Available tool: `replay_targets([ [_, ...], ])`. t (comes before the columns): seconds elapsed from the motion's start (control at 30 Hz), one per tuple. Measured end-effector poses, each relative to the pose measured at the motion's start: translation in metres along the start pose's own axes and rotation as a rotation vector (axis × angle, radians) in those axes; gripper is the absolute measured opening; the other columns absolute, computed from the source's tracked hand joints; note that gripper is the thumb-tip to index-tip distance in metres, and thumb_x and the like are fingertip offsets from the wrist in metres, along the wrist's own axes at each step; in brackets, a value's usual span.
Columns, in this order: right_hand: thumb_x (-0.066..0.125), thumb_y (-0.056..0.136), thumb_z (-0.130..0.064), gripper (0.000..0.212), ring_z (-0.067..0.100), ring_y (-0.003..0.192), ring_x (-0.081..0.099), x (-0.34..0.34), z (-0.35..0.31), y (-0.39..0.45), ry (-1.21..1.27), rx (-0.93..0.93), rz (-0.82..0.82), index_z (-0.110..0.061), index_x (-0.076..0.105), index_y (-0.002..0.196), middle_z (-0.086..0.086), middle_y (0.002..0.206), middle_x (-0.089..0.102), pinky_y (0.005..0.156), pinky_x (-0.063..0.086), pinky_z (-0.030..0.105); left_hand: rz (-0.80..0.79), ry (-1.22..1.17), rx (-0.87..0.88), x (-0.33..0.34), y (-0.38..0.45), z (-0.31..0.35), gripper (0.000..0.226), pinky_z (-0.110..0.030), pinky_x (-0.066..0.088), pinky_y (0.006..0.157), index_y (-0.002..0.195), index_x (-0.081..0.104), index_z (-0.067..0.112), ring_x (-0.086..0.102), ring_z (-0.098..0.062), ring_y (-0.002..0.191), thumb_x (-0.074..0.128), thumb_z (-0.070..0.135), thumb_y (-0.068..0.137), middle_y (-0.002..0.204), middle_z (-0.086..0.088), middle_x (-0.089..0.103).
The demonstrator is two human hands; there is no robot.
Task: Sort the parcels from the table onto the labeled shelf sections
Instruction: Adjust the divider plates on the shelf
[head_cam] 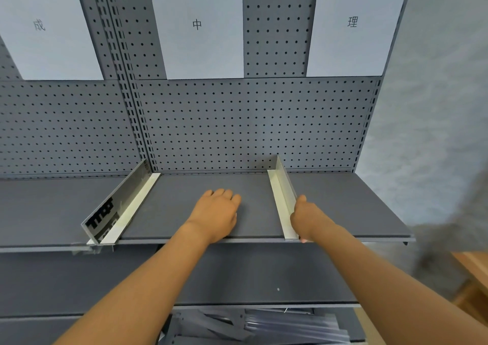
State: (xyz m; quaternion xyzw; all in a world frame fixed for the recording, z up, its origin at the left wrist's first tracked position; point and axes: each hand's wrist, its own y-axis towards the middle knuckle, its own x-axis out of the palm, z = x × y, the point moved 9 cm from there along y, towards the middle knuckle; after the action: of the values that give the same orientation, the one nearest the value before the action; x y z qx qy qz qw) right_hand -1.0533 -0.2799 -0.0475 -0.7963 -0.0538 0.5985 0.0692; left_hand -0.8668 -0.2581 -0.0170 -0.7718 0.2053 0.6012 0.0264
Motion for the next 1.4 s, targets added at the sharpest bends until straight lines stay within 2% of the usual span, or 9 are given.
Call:
replay_targets([
  [0.17,0.059,0.089,0.005,0.055,0.018,0.063,0.044,0.003,0.002,0.001,-0.005,0.029,-0.021,0.001,0.029,0.136,0.017,0.111,0.063,0.053,0.039,0.028,0.021,0.001,0.013,-0.003,0.0,0.0,0.026,-0.033,0.036,0.094,0.121,0.049,0.014,0.05,-0.025,0.11,0.038,0.026,0.1,0.119,-0.005,0.055],
  [0.3,0.046,0.098,-0.003,0.04,0.03,0.093,0.059,0.002,0.001,0.003,0.052,0.028,-0.014,-0.002,0.031,0.134,0.018,0.121,0.059,0.072,0.046,0.033,0.012,-0.012,0.01,-0.002,-0.001,-0.003,0.026,-0.033,0.036,0.094,0.12,0.049,0.014,0.05,-0.024,0.111,0.039,0.027,0.1,0.12,-0.005,0.055],
  [0.43,0.042,0.101,-0.023,0.042,0.034,0.118,0.05,-0.016,-0.008,-0.006,-0.041,-0.055,0.092,-0.008,0.032,0.139,0.015,0.135,0.048,0.091,0.045,0.04,0.012,-0.041,-0.029,-0.005,-0.007,-0.011,0.027,-0.033,0.036,0.094,0.121,0.049,0.015,0.05,-0.024,0.112,0.04,0.028,0.1,0.12,-0.004,0.056],
  [0.53,0.044,0.099,-0.028,0.047,0.031,0.122,0.044,-0.033,-0.034,-0.015,-0.199,-0.198,0.259,-0.012,0.034,0.142,0.012,0.137,0.046,0.096,0.041,0.037,0.012,-0.059,-0.081,-0.009,-0.017,-0.023,0.028,-0.034,0.037,0.094,0.123,0.048,0.015,0.05,-0.024,0.111,0.04,0.03,0.1,0.119,-0.004,0.056],
  [0.67,0.047,0.095,-0.024,0.039,0.03,0.123,0.042,-0.034,-0.088,-0.024,-0.293,-0.41,0.383,-0.011,0.044,0.132,0.01,0.135,0.046,0.1,0.036,0.037,-0.024,-0.09,-0.19,-0.008,-0.048,-0.049,0.033,-0.035,0.038,0.098,0.129,0.048,0.016,0.051,-0.024,0.115,0.041,0.03,0.1,0.123,-0.004,0.056],
  [0.83,0.049,0.095,-0.022,0.038,0.029,0.12,0.044,0.0,-0.182,-0.052,-0.25,-0.709,0.302,-0.011,0.045,0.131,0.009,0.128,0.049,0.093,0.037,0.036,-0.092,-0.037,-0.378,-0.005,-0.121,-0.103,0.034,-0.037,0.038,0.098,0.129,0.048,0.017,0.05,-0.026,0.12,0.043,0.032,0.099,0.129,-0.005,0.056],
  [1.03,0.046,0.096,-0.017,0.046,0.027,0.123,0.042,0.037,-0.292,-0.117,-0.229,-1.001,0.199,-0.014,0.04,0.141,0.007,0.133,0.048,0.099,0.035,0.035,-0.143,0.064,-0.561,-0.025,-0.233,-0.182,0.032,-0.036,0.038,0.094,0.127,0.048,0.017,0.052,-0.027,0.116,0.041,0.032,0.1,0.124,-0.006,0.057],
  [1.23,0.045,0.097,-0.016,0.042,0.03,0.125,0.042,0.077,-0.396,-0.179,-0.288,-1.133,0.105,-0.011,0.042,0.139,0.01,0.134,0.049,0.104,0.036,0.039,-0.164,0.112,-0.666,-0.034,-0.33,-0.26,0.034,-0.038,0.036,0.1,0.13,0.047,0.015,0.049,-0.029,0.12,0.041,0.03,0.1,0.129,-0.008,0.055],
  [1.4,0.044,0.097,-0.019,0.047,0.03,0.128,0.041,0.111,-0.491,-0.217,-0.27,-1.15,0.09,-0.013,0.039,0.143,0.01,0.138,0.047,0.105,0.037,0.04,-0.125,0.168,-0.686,-0.04,-0.406,-0.33,0.034,-0.037,0.036,0.095,0.129,0.048,0.015,0.049,-0.028,0.116,0.041,0.026,0.097,0.125,-0.007,0.055],
])
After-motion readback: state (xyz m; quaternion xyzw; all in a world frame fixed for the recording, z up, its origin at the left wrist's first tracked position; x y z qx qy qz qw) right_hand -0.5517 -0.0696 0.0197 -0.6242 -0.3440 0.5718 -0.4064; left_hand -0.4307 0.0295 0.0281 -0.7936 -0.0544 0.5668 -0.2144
